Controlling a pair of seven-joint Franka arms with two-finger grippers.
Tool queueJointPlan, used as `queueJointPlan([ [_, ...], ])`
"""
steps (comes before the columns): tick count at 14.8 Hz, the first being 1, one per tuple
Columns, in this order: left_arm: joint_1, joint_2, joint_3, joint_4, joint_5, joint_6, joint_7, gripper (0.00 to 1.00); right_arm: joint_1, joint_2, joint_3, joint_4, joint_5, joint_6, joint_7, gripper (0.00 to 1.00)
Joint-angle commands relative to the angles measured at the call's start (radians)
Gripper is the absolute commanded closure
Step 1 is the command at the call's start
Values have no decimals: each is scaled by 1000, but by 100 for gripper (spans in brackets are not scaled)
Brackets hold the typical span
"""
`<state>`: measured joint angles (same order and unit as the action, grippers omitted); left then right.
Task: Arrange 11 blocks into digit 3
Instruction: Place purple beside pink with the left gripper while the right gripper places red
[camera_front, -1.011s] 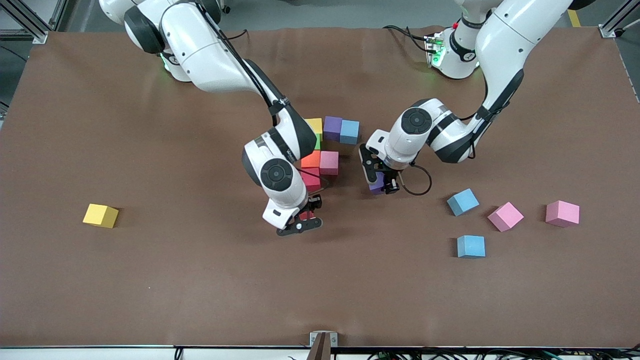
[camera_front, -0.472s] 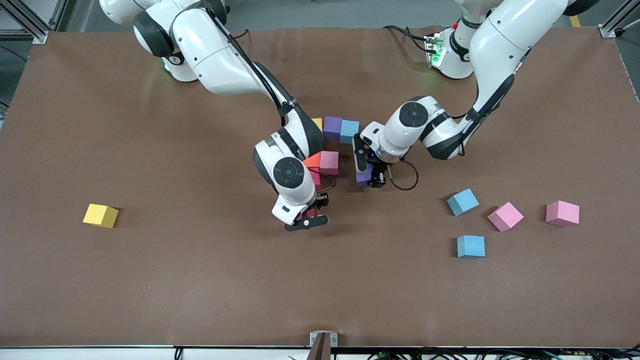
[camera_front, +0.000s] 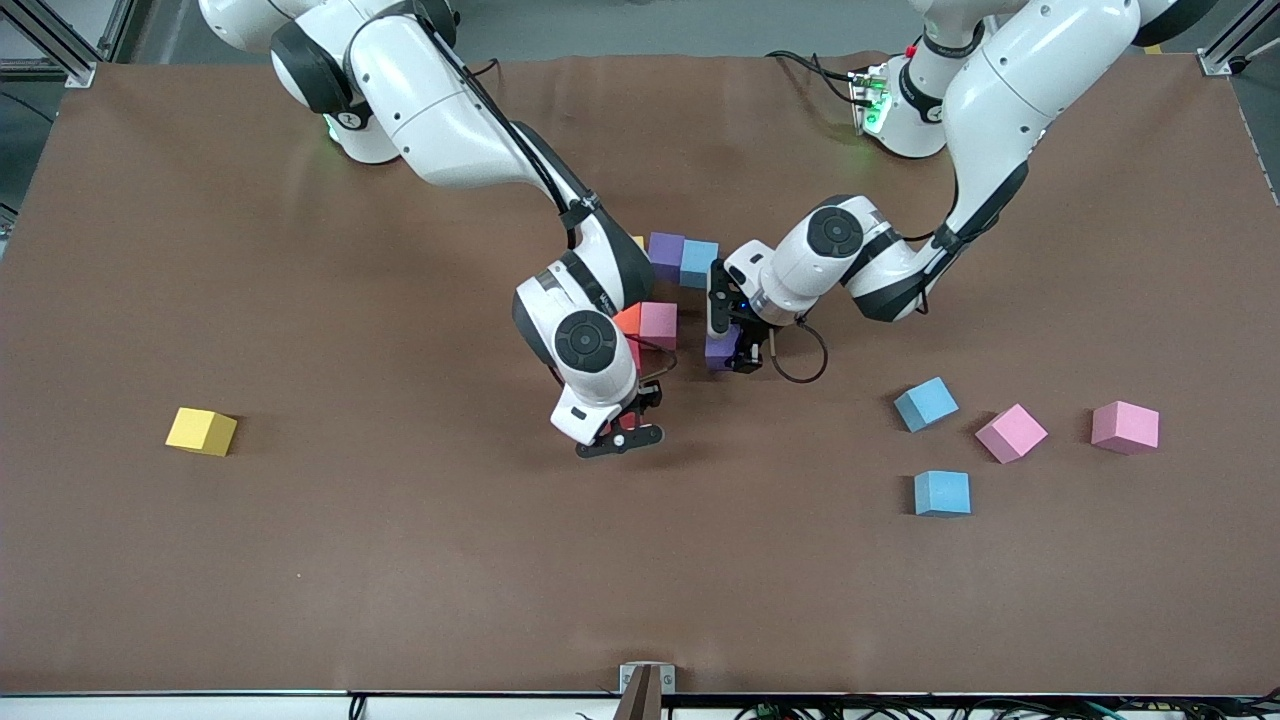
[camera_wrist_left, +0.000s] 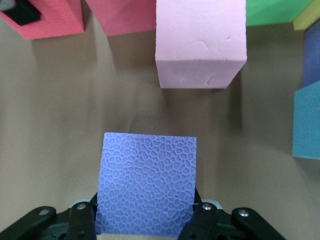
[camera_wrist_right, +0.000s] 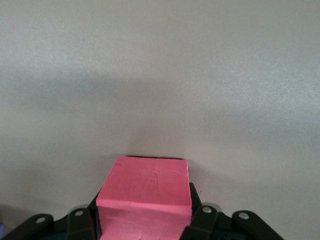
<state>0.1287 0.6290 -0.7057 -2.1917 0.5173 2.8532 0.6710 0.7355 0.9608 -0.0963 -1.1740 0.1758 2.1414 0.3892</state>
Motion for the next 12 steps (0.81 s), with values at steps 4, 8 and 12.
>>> queueJointPlan([
  [4, 28, 74, -77, -19, 4, 61, -162, 79, 11, 6, 17, -29, 11, -9, 7, 55],
  [8, 28, 74, -81, -23, 10, 63, -162, 79, 12, 7, 17, -30, 11, -18, 7, 46],
  [12, 28, 74, -86, -25, 10, 63, -156, 78, 13, 6, 17, -30, 11, -35, 7, 36],
])
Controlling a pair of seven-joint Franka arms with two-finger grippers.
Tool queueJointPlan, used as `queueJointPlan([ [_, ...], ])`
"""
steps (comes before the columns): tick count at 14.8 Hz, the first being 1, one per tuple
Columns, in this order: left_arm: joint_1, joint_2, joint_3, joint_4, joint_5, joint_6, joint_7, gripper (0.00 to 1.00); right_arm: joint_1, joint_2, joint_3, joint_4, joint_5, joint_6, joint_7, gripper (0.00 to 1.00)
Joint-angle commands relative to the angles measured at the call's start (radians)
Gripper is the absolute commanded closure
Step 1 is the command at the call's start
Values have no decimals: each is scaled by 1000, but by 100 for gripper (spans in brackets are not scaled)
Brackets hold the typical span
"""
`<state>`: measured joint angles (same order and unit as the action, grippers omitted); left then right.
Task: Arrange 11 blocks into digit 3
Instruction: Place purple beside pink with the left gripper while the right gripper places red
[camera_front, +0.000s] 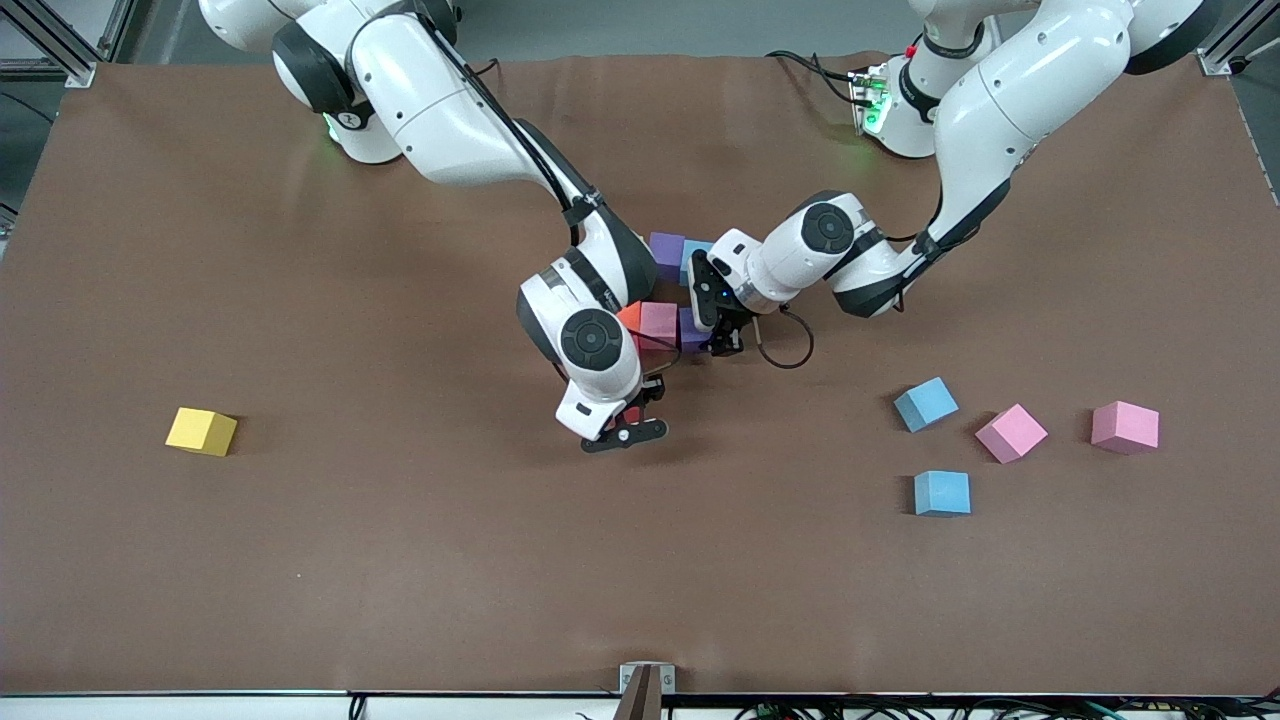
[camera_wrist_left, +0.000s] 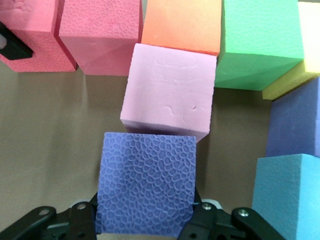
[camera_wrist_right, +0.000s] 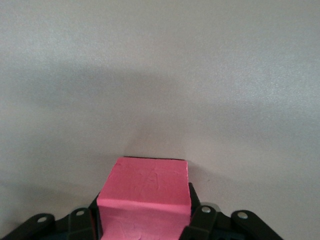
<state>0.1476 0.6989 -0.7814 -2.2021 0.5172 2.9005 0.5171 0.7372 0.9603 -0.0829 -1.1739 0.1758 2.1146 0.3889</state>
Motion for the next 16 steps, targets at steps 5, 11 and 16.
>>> queueJointPlan([
  [5, 4, 8, -9, -1, 44, 14, 9, 72, 11, 6, 2, -29, 10, -8, 13, 2],
  [11, 0, 13, -5, 31, 81, 13, 27, 59, -1, -5, 2, 17, 17, -13, 10, 0],
  [16, 6, 11, -4, 44, 81, 11, 50, 0, -21, -58, -1, 43, 27, -61, 8, 0],
])
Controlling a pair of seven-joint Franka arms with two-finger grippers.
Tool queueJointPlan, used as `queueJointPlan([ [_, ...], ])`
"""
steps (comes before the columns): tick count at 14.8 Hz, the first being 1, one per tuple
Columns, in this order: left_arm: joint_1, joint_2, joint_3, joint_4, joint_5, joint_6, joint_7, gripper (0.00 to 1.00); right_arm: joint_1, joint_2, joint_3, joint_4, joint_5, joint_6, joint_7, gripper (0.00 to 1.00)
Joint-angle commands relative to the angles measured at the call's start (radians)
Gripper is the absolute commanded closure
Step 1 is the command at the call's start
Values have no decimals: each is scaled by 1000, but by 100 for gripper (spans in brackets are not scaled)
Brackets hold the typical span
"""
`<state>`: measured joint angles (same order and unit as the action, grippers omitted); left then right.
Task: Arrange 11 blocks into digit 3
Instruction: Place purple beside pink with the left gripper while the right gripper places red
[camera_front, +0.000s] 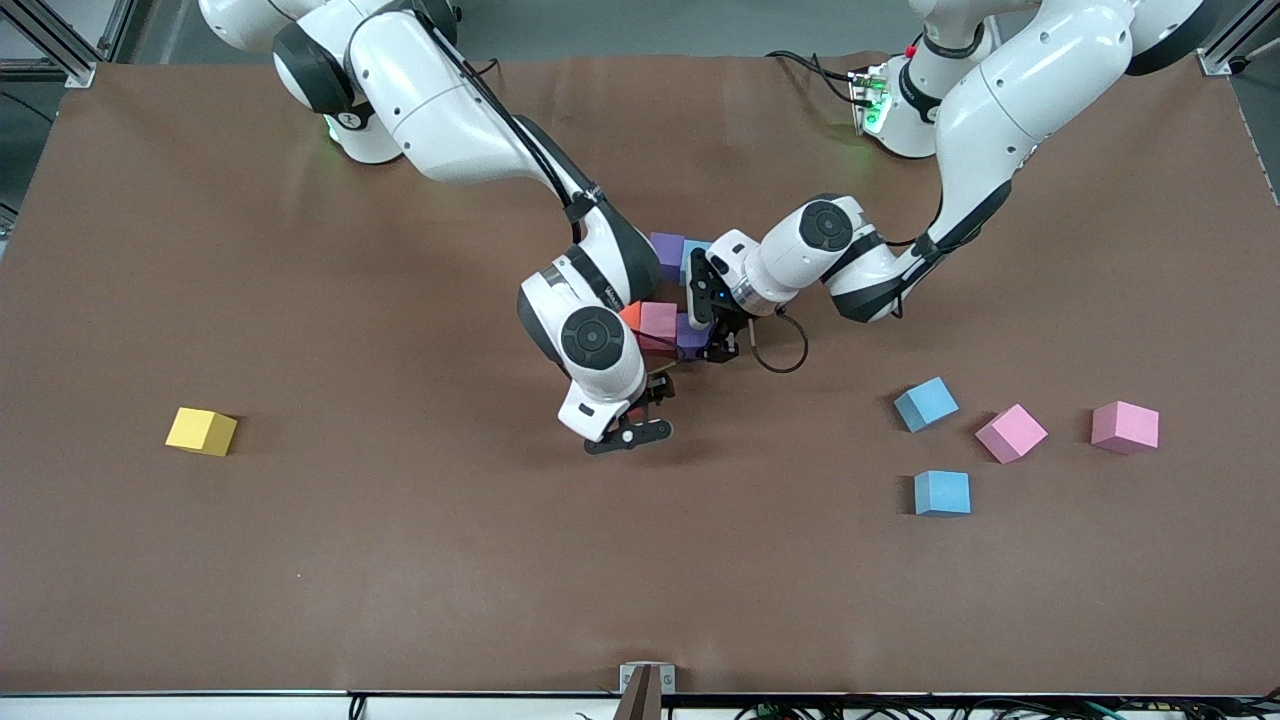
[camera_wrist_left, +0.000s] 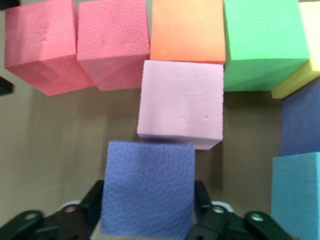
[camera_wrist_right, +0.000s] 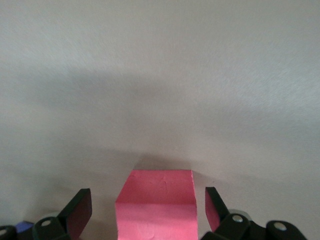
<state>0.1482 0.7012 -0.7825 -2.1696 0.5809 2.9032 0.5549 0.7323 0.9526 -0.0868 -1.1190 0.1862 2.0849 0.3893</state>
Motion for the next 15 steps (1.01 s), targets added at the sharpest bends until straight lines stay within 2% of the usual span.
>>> queueJointPlan([
  [1, 4, 11, -1, 11, 17, 8, 11, 0, -28, -73, 2, -12, 18, -55, 8, 0],
  [3, 4, 11, -1, 11, 17, 8, 13, 0, -62, -121, -2, -12, 15, -135, -3, 0],
  [7, 8, 0, -4, 10, 17, 7, -1, 0, -184, -308, -2, -74, 18, -328, -134, 0],
  [11, 8, -14, -18, 5, 17, 7, -41, 0, -283, -497, -4, -163, 10, -518, -150, 0],
  [15, 8, -25, -60, 2, 16, -1, -154, 0, -356, -742, -5, -328, 7, -638, -153, 0],
])
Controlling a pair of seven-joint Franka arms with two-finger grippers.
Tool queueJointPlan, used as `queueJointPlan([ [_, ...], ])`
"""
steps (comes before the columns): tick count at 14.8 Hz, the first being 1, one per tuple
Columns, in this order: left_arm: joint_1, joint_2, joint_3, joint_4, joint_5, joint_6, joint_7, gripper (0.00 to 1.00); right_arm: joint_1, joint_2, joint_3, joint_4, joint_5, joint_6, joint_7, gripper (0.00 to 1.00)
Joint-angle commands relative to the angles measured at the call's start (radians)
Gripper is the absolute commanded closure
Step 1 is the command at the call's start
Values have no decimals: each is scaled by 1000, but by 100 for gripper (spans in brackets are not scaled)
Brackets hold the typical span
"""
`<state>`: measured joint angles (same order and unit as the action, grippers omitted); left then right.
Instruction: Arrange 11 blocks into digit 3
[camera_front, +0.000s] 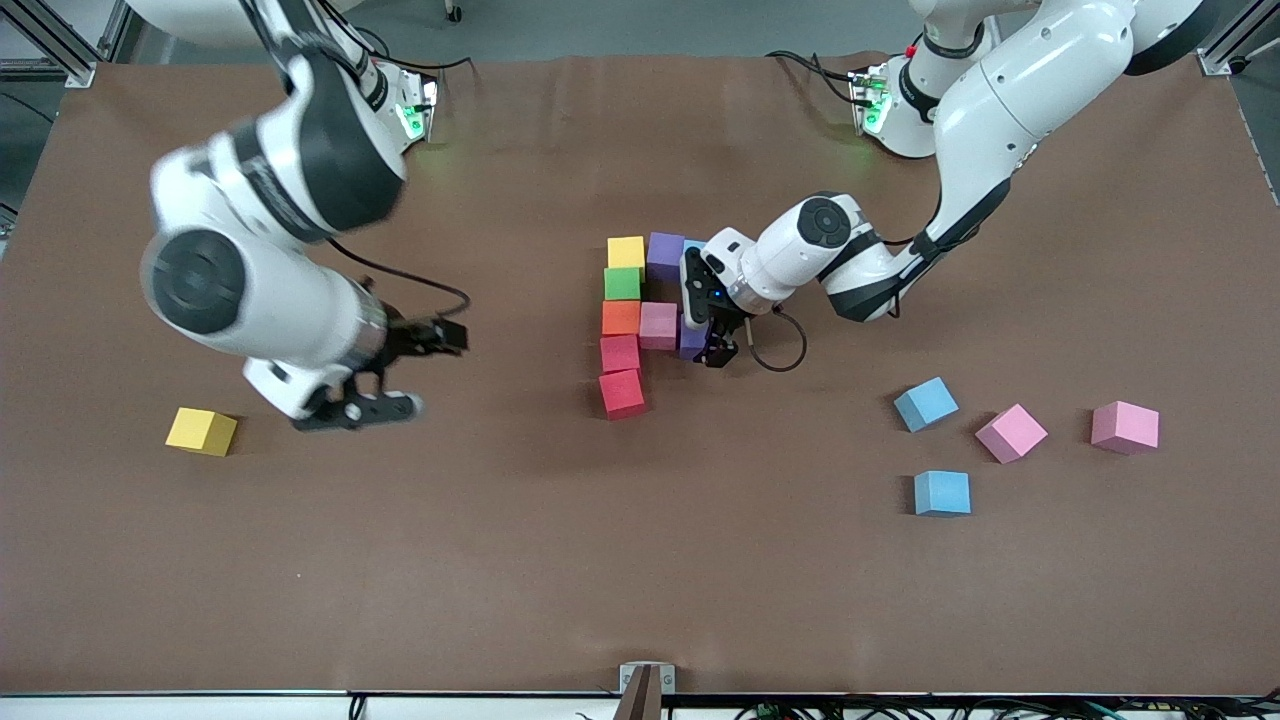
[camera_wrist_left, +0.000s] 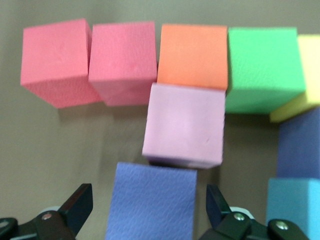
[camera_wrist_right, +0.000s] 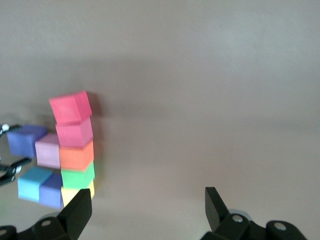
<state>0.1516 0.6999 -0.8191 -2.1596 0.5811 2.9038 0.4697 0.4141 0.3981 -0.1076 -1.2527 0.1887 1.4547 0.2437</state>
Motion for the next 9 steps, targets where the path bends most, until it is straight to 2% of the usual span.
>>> queueJointPlan([
  [1, 5, -25, -32, -6, 16, -2, -91, 0, -49, -262, 16, -261, -11, -11, -9, 0],
  [3, 5, -30, -46, -2, 16, -2, -124, 0, -51, -410, 17, -391, -99, -4, -7, 0],
  [5, 6, -36, -64, 3, 16, -2, -164, 0, -67, -511, 16, -473, -113, -13, -9, 0],
  [7, 3, -51, -80, 20, 14, -5, -257, 0, -96, -571, 16, -496, -121, -22, -11, 0],
  [9, -7, -57, -84, 82, 11, -62, -354, 0, -164, -599, 16, -495, -123, -62, -35, 0],
])
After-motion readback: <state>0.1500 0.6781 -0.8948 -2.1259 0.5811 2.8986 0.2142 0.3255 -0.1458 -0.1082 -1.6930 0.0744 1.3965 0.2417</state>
